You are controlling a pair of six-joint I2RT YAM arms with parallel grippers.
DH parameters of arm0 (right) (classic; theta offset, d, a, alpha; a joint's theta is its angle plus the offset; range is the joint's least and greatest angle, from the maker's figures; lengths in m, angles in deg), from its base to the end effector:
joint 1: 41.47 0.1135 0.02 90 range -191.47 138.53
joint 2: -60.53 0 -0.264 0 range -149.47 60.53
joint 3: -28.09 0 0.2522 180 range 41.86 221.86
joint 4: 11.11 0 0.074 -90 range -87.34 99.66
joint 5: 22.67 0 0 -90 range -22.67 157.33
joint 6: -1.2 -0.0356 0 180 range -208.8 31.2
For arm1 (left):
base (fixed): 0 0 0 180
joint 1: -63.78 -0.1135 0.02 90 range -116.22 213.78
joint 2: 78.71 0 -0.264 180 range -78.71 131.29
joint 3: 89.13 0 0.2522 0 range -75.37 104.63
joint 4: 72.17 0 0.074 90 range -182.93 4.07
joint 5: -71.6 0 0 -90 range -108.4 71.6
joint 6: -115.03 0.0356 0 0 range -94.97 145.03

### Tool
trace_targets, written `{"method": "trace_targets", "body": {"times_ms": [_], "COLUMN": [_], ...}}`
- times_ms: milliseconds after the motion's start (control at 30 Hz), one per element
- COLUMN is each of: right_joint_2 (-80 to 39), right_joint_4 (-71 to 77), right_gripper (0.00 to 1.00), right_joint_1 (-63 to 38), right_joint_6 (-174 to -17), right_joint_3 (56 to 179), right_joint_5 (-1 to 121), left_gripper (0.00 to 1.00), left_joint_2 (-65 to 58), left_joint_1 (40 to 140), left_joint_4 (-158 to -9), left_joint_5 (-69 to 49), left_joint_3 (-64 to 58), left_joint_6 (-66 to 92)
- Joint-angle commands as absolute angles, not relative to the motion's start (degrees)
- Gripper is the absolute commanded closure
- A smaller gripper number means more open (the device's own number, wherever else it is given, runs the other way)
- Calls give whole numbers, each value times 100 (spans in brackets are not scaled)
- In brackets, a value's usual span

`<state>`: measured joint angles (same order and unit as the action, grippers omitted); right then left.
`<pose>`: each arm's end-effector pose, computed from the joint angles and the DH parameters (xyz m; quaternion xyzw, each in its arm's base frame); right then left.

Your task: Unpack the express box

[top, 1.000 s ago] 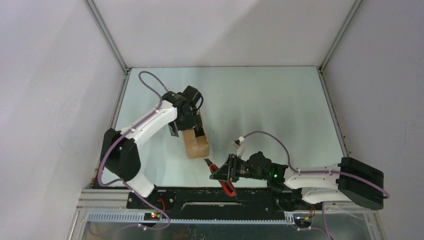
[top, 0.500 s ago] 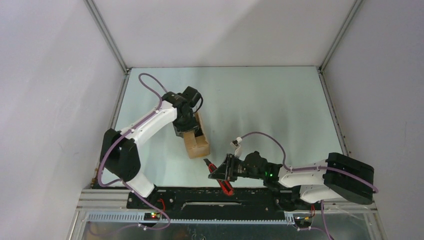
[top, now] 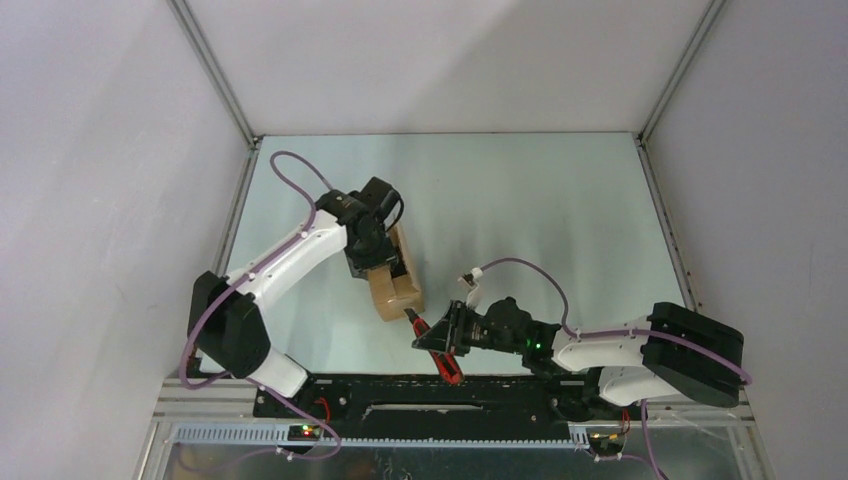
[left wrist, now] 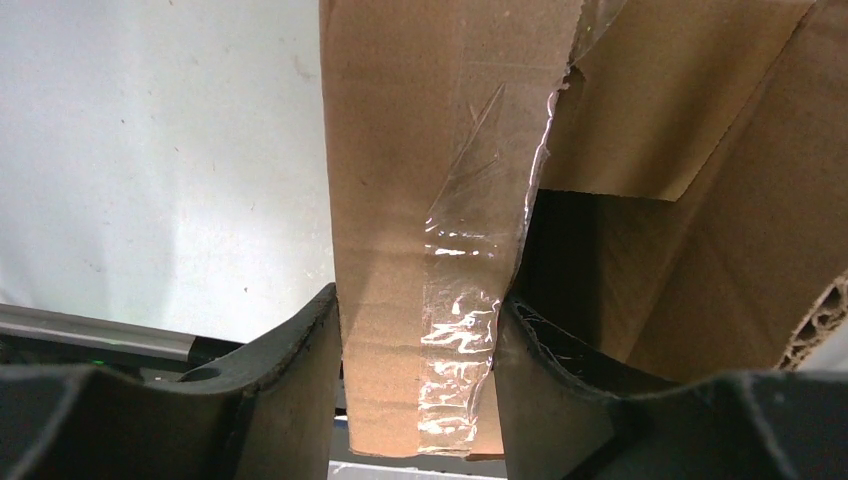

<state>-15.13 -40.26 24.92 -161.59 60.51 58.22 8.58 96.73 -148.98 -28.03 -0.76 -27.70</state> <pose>0.0926 0.2260 0.1699 -0.0049 0.7875 0.5964 0.1551 0.2437 -0.1509 0.2762 -0.1801 0.9723 -0.0231 0.1474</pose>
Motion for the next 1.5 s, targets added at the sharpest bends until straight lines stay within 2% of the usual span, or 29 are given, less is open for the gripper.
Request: {"method": "trace_targets", "body": {"times_ms": [0, 567, 767, 967, 1167, 1467], "right_joint_2": [-1379, -1561, -1621, -1786, -1887, -2481], "right_joint_4": [-4319, -3894, -4011, -4330, -4170, -5157], "right_gripper": [100, 100, 100, 100, 100, 100], "right_joint_1": [2517, 2318, 2318, 2279, 2174, 2006], "right_joint_6": [-15914, -16061, -16190, -16394, -16395, -16892], "right_joint_3": [6343, 6534, 6546, 6614, 6616, 6585], "right_joint_5": [6047, 6123, 5692, 4921, 4754, 4298], "left_gripper": [68, 80, 87, 100, 100, 100], "left_joint_2": [505, 85, 31, -82, -200, -605], "left_joint_1": [9818, 10017, 10063, 10154, 10197, 10294], "left_joint_4": [-14784, -14542, -14458, -14260, -14184, -13870], "left_joint_5": [-2667, -2534, -2692, -2931, -2941, -3158], "left_joint_3": [-345, -644, -673, -734, -795, -1162], "left_joint_6": [-3010, -3359, -3356, -3372, -3607, -3837]}}
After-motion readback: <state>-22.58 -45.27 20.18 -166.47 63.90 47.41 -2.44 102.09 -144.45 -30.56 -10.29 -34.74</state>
